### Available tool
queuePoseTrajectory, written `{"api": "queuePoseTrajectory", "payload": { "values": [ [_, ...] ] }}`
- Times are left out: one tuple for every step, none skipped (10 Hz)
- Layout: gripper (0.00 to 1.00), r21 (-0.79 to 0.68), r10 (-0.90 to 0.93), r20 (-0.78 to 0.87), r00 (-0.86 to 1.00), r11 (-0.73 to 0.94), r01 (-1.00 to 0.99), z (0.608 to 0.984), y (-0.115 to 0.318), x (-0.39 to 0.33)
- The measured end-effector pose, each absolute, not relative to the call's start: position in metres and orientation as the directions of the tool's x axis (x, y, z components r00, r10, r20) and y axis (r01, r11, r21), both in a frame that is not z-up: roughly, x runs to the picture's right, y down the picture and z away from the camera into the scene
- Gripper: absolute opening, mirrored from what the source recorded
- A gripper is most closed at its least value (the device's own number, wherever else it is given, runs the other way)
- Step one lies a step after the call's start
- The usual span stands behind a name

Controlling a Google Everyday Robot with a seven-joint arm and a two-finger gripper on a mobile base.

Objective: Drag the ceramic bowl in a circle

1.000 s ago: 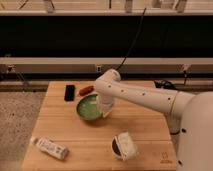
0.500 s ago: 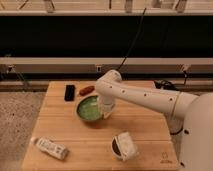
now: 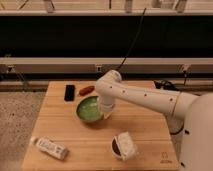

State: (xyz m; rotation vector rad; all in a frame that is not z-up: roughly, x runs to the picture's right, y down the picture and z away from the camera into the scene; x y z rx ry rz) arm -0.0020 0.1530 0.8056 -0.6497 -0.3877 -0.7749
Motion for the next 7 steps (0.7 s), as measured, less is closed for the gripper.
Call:
{"api": "queuePoseTrajectory", "payload": {
  "values": [
    [0.02, -0.389, -0.521, 0.548, 0.654, 0.533, 0.751, 0.806, 0.153, -0.007],
    [0.02, -0.387, -0.523, 0.55, 0.651, 0.531, 0.754, 0.807, 0.153, -0.008],
    [0.02, -0.385, -0.525, 0.554, 0.646, 0.526, 0.758, 0.807, 0.153, -0.013],
    [0.02, -0.383, -0.526, 0.556, 0.643, 0.525, 0.76, 0.808, 0.154, -0.015],
    [0.02, -0.381, -0.528, 0.559, 0.639, 0.522, 0.764, 0.808, 0.154, -0.017],
    [0.02, -0.38, -0.529, 0.562, 0.636, 0.518, 0.767, 0.808, 0.156, -0.015],
    [0.02, -0.382, -0.527, 0.562, 0.637, 0.518, 0.765, 0.807, 0.157, -0.012]
  ]
}}
